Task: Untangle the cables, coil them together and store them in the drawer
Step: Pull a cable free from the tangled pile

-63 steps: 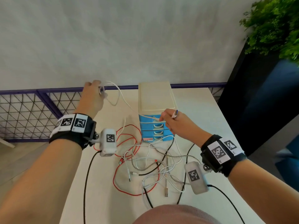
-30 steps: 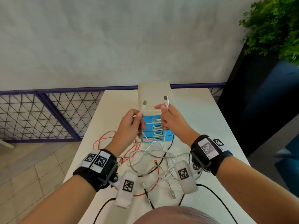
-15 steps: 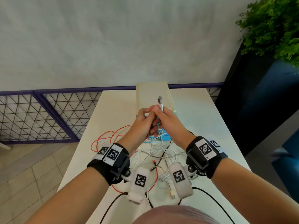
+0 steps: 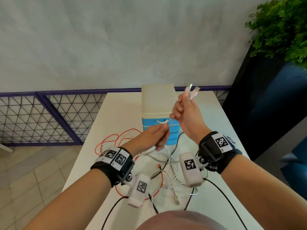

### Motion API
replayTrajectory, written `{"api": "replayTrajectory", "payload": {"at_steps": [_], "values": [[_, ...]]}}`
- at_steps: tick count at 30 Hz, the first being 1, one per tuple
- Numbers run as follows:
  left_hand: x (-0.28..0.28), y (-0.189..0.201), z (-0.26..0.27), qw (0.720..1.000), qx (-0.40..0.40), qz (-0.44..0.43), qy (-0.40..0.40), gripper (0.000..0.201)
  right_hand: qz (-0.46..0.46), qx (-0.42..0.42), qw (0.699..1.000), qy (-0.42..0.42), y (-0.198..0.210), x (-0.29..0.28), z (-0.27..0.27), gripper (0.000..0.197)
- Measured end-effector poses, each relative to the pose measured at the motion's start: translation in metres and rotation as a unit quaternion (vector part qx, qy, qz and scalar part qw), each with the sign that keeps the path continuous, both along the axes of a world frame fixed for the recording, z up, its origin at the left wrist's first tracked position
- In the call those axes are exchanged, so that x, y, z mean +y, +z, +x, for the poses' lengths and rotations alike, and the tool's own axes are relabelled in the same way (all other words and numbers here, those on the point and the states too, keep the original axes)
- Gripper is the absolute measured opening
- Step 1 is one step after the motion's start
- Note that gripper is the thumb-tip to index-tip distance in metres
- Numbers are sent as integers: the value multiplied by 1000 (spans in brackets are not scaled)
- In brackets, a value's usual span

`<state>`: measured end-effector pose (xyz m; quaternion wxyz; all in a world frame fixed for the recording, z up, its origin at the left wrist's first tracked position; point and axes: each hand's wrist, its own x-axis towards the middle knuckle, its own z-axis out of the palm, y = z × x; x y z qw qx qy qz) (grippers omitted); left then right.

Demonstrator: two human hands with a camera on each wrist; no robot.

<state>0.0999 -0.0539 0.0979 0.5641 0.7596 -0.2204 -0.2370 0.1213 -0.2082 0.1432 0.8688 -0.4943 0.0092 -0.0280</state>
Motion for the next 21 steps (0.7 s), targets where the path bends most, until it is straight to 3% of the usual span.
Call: {"api": "replayTrajectory", "payload": {"at_steps": [3, 10, 15, 18, 21], "values": [[0, -24, -8, 999, 24, 43, 10, 44, -4, 5, 999, -41, 9, -16, 10, 38], [29, -57, -13, 971, -83, 222, -35, 33, -34, -20, 987, -153, 28, -48, 19, 38], [61, -88, -7, 944, -69, 321, -11, 32, -177, -48, 966, -183, 34, -69, 14, 37], [63, -80, -4, 961, -63, 268, 6, 34, -365, -49, 914, -169, 28, -66, 9, 40], [44, -51, -2, 962, -125, 243, 18, 31, -547, -43, 835, -47, 13, -50, 3, 43]]}}
